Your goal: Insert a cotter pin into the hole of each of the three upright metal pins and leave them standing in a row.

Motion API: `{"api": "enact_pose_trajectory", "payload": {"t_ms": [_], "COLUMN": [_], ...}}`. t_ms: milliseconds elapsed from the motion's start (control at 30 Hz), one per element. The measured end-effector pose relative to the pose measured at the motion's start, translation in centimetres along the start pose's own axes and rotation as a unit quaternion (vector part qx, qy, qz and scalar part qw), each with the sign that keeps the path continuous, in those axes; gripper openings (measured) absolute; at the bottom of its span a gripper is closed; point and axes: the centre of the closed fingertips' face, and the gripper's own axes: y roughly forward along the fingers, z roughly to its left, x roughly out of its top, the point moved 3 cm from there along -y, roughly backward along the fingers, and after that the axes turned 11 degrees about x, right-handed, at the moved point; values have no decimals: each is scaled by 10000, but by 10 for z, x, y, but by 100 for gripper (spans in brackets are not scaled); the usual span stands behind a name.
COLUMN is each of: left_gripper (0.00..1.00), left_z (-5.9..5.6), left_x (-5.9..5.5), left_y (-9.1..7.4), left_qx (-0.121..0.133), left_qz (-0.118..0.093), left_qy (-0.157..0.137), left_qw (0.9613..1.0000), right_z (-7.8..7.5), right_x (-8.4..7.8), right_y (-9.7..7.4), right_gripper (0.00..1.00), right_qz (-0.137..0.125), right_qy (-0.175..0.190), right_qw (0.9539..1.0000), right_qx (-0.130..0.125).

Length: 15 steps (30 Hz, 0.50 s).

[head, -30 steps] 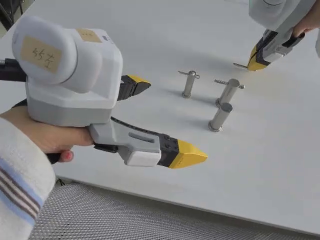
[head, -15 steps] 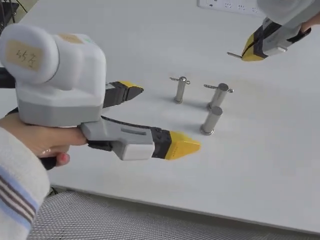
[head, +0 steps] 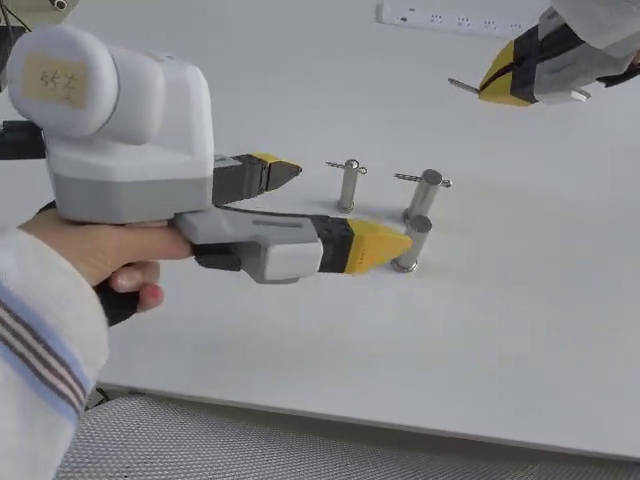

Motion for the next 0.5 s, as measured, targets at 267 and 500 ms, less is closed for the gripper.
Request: {"api": "enact_pose_trajectory", "payload": {"t_ms": [267, 500], "left_gripper": [69, 54], "left_z": [-2, -7], "left_x": [21, 30], "left_y": [19, 31], "left_qx": [-178, -427], "left_qz": [-214, -215], "left_qy": [-364, -619], "left_qw": [9989, 9969], "right_z": [21, 41], "right_x": [17, 32], "right_y": [-15, -26], "right_gripper": [0, 0], "right_qz": [-244, -402], "right_qy": [-238, -437], "right_qw": [9989, 9973], "right_qx": [-330, -438]}}
